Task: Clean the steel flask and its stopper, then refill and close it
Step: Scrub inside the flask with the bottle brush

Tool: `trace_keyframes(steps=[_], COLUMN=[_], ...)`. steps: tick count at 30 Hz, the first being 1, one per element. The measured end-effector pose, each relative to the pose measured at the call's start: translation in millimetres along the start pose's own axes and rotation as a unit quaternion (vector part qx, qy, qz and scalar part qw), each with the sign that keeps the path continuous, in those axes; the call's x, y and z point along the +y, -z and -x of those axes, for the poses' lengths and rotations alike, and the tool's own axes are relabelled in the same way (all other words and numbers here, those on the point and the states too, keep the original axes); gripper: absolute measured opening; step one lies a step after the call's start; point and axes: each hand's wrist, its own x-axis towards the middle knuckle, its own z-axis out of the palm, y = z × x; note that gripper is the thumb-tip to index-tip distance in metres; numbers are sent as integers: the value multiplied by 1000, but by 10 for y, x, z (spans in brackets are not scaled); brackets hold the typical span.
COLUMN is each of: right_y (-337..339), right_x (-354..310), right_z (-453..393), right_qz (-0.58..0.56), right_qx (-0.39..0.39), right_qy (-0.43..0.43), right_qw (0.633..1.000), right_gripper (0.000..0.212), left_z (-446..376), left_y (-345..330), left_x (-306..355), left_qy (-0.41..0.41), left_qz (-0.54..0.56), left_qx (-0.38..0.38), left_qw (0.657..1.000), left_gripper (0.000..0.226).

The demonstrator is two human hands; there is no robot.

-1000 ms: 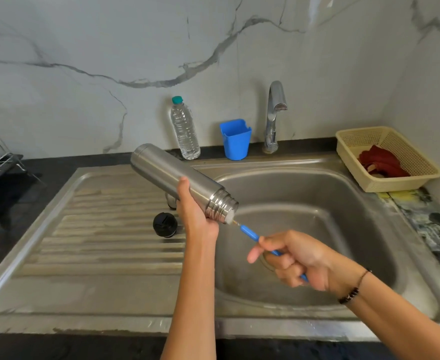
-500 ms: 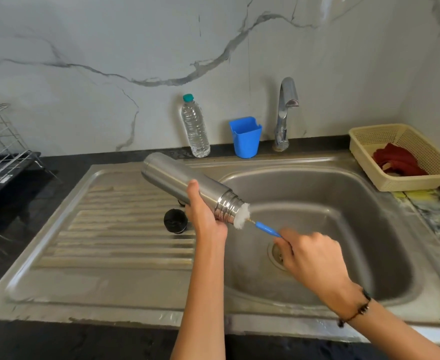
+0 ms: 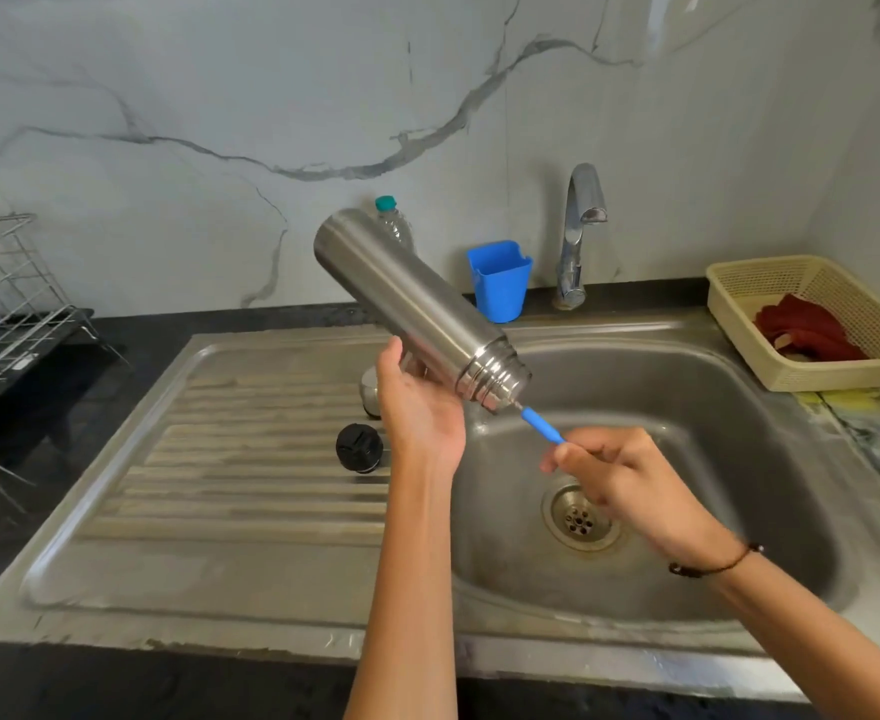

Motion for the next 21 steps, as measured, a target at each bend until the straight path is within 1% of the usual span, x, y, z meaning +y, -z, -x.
trace_keyframes(steps=[1, 2, 4, 5, 6, 7, 8, 9, 10, 11, 13, 15, 17, 19, 20, 21], right_y=[21, 22, -18, -36, -46, -46, -27, 11, 37, 42, -13, -68, -63, -19, -17, -39], right_x=[-44, -76, -90, -95, -75, -62, -23, 20, 30, 9, -27, -44, -32, 0, -14, -33], right_z=[33, 70, 116, 116, 110, 112, 121, 141, 194, 224, 181, 96, 120, 204, 221, 200], right_qz=[-84, -127, -116, -73, 13, 139, 293, 423, 500, 548, 576, 578, 585, 597, 603, 608], right_qx=[-30, -56, -82, -75, -53, -20, 20, 64, 87, 91, 105, 116, 125, 141, 145, 145], right_qy=[-54, -90, -116, -108, -80, -29, 32, 83, 123, 135, 141, 142, 150, 165, 169, 171], right_qw=[995, 986, 983, 989, 995, 990, 955, 900, 853, 821, 798, 795, 788, 772, 766, 762], right_gripper=[30, 31, 31, 31, 30, 28, 26, 26, 26, 26, 24, 18, 21, 23, 18, 12], left_z=[4, 19, 49, 56, 50, 41, 28, 0, -25, -41, -17, -8, -60, -132, -137, -125], left_y=[5, 0, -16, -10, 12, 38, 67, 111, 152, 175, 151, 103, 103, 141, 150, 140], left_x=[6, 3, -44, -66, -81, -84, -77, -81, -80, -89, -166, -255, -241, -175, -167, -183], left_qy=[-9, -12, -1, 2, 3, 4, 3, -1, -1, 3, 9, 8, -8, -7, -2, -1], left_qz=[1, -10, -24, -27, -29, -24, -16, -9, 0, 7, 0, -17, -1, 11, 8, -1], left_qx=[-30, -51, -76, -77, -71, -50, -19, 14, 38, 60, 81, 73, 81, 106, 122, 136], left_qw=[1000, 999, 997, 997, 997, 998, 1000, 1000, 999, 998, 997, 997, 997, 994, 993, 991], left_gripper=[33, 43, 63, 68, 69, 67, 63, 58, 54, 52, 54, 57, 57, 69, 68, 58])
